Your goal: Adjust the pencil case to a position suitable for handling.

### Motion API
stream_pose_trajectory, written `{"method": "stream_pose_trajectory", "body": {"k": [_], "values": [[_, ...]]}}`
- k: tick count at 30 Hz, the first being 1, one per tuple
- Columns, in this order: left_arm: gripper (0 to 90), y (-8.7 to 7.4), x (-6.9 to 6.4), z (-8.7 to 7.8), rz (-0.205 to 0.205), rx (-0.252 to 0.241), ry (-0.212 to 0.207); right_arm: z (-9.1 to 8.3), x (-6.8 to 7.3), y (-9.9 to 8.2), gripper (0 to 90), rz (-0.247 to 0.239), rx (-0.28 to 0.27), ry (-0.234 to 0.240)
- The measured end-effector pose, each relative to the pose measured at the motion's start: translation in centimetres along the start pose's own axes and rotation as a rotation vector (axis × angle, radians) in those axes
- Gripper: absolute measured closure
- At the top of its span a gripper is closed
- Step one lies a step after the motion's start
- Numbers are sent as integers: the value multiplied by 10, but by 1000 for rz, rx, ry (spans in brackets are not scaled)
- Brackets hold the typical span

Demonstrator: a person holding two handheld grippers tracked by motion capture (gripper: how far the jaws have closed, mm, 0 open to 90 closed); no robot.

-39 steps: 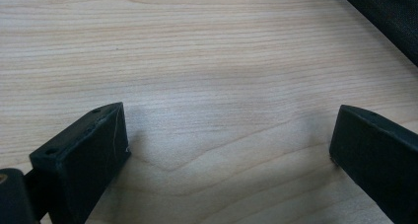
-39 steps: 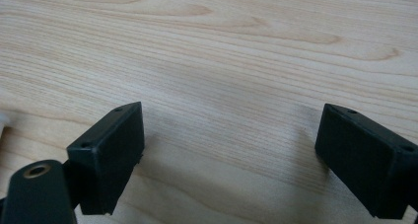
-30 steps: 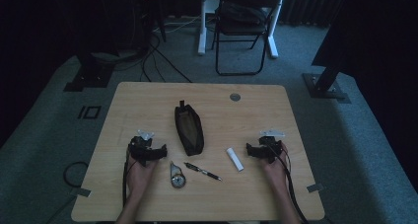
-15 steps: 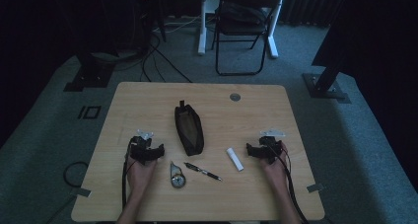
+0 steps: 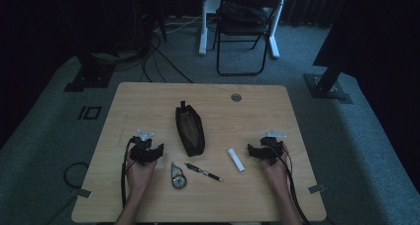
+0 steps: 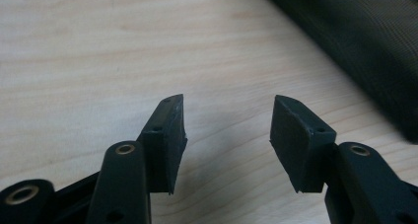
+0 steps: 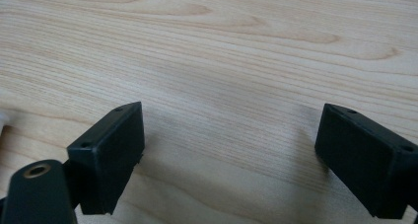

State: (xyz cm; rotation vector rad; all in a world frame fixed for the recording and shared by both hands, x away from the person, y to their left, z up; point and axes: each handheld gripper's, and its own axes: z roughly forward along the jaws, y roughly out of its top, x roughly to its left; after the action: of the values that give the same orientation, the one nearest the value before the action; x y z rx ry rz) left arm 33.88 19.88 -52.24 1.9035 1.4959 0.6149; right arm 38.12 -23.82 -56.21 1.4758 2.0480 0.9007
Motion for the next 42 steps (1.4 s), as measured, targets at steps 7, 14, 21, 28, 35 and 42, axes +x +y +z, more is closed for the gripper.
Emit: {"method": "stream_pose_trajectory", "body": {"k": [7,14,21,28,35,42], "values": [[474,10,-5,-16,7,-51,-23,0,0,0,114,0,0,0],[440,18,-15,-25,24,-91,-38,0,0,0,114,0,0,-1],[418,26,-26,-30,35,-125,-58,0,0,0,114,-1,0,-1],[394,33,-39,-26,41,-136,-74,0,1,0,114,3,-1,-4],[376,40,-56,-18,56,-129,-98,0,1,0,114,4,-1,-4],[246,43,-73,-7,67,-110,-64,0,1,0,114,4,-1,-4]]}}
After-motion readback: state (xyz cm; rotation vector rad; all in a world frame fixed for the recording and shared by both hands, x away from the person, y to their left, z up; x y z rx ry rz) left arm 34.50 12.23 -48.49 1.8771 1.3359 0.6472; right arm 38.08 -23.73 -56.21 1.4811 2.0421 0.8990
